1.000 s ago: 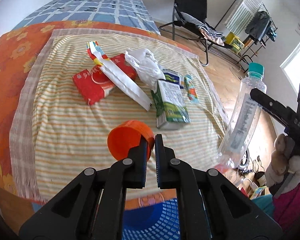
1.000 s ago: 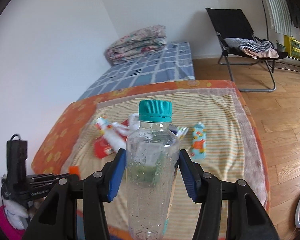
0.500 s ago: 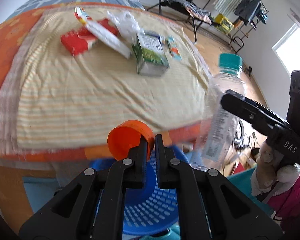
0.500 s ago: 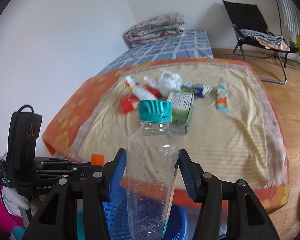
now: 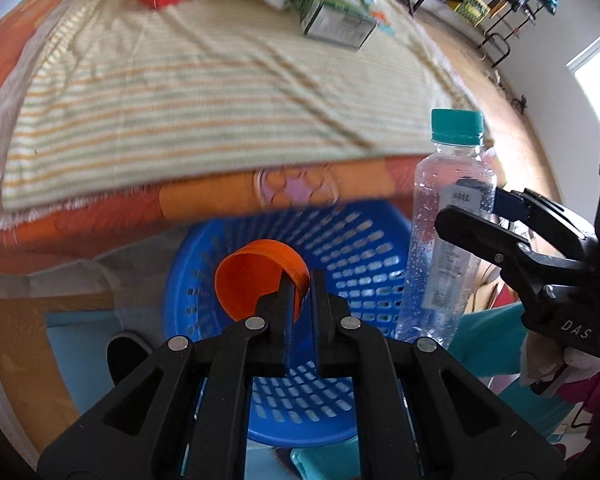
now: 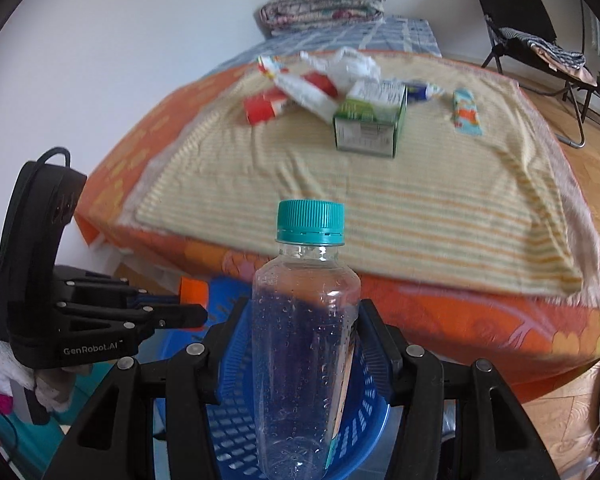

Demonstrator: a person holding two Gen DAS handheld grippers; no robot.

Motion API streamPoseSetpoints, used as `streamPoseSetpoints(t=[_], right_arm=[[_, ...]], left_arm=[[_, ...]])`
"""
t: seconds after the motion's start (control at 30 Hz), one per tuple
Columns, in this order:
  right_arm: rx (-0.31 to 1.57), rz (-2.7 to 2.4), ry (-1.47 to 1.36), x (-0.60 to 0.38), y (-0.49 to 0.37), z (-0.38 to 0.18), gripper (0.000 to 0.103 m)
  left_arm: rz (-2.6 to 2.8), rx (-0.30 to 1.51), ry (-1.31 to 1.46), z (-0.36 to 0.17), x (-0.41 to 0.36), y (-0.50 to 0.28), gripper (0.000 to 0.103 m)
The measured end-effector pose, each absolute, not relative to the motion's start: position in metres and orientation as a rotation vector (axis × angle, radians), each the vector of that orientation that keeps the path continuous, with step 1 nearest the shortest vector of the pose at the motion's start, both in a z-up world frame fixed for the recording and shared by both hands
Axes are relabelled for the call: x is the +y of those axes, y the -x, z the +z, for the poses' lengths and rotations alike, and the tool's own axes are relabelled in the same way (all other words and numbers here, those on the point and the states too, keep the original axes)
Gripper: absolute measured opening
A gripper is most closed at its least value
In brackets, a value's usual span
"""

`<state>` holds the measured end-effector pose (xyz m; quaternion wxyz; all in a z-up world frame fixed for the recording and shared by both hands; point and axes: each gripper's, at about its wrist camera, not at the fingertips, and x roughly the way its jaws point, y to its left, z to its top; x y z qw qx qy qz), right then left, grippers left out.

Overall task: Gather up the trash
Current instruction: 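Carry cup and bottle down into the blue basket and open both tools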

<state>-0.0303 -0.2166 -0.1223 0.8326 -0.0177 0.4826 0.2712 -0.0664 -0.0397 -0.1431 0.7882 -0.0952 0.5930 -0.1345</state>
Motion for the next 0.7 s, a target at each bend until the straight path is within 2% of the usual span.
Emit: streamPoseSetpoints(t=[0.23,0.27,0.3,0.37,0.4,0.7], right_arm=[[1.079,0.565,0.05,-0.215,0.033,-0.14,0.056],[1.088,0.563,0.052,-0.214,0.032,-0.142,0.056],[1.096,0.561,0.052,-0.215,0.032,-0.144,0.056],[1.113,0.553,0.05,-0.215,0.031,-0.148,0.056],[1.121,0.551,0.048,-0.215,0.031,-0.149,0.057],[1.113,0.54,0.036,-0.217,0.027,-0.146,0.057]], left_arm=[[-0.273,1.306,0.168,-0.155,-0.047,0.07,0.005],[-0.271,1.309,0.167,-0.156,-0.046,0.069,0.008],[-0.268,1.313,0.168,-0.158,-0.045,0.069,0.013],[-0.259,1.316,0.178,-0.16,-0.042,0.071,0.04],[-0.255,1.311,0.186,-0.159,-0.041,0.072,0.042],[-0.244,1.304,0.193,-0.158,-0.036,0.065,0.042]])
